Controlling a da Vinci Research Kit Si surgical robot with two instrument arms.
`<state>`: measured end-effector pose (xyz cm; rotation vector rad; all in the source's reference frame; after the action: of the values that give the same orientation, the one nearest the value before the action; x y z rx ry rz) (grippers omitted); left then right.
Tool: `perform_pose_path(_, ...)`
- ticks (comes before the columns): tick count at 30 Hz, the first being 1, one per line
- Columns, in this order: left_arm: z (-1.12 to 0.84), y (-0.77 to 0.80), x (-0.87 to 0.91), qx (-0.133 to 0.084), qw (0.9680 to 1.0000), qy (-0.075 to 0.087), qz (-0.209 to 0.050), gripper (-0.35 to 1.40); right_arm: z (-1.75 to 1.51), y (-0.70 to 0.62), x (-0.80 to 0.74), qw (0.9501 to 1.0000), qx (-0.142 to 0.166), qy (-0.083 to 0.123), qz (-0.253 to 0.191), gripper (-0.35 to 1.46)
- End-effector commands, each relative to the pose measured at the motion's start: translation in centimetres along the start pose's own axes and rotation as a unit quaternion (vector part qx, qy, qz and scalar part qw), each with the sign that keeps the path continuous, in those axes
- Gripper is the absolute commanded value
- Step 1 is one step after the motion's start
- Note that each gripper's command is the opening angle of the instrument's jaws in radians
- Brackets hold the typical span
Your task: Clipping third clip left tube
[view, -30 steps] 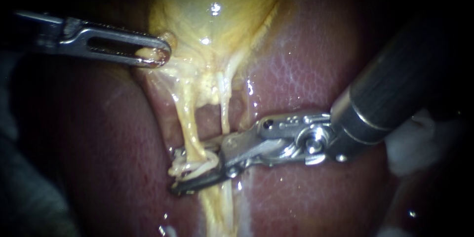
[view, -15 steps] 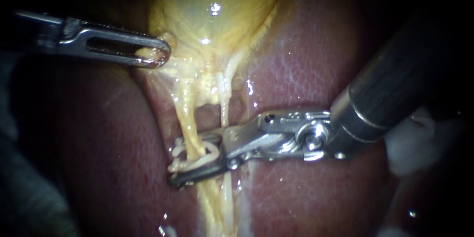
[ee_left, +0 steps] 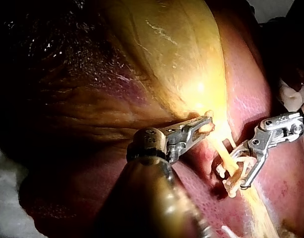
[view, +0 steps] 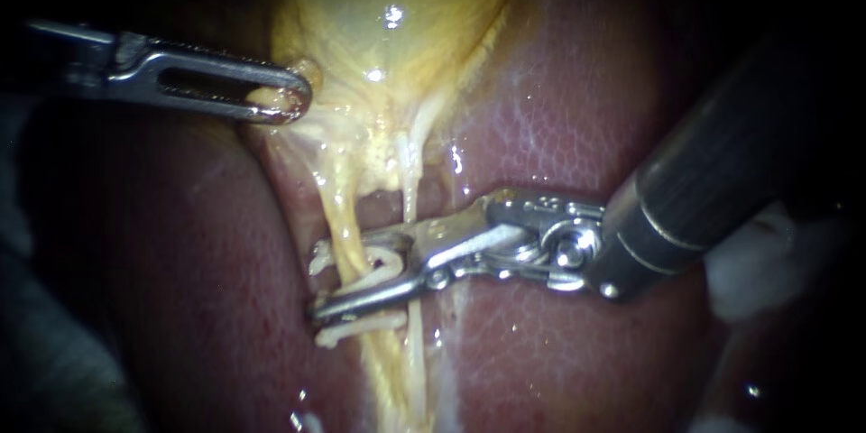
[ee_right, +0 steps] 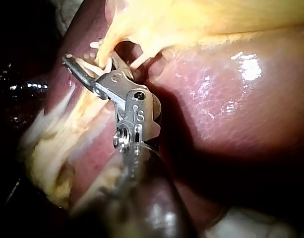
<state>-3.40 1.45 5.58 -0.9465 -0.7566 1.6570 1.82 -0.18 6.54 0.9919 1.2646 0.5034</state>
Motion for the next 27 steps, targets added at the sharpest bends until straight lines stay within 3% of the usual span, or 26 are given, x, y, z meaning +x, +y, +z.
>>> perform_pose_path(1,0.00,0.00,0.00,0.000,1.0000,0.000,0.000,-0.35,0.02,0.00,0.01,1.0000,0.007,0.005,0.002,0.50)
perform_pose_path(8,0.00,0.00,0.00,0.000,1.0000,0.000,0.000,-0.35,0.09,0.03,0.06,0.9976,0.053,0.043,-0.008,0.50)
perform_pose_path(16,0.00,-0.01,0.00,0.000,1.0000,0.000,0.000,-0.35,0.08,0.00,0.25,0.9948,0.065,0.078,-0.006,0.50)
perform_pose_path(27,0.01,-0.01,0.00,0.000,1.0000,0.000,0.000,-0.35,-0.09,-0.07,0.49,0.9941,0.060,0.089,-0.016,0.45)
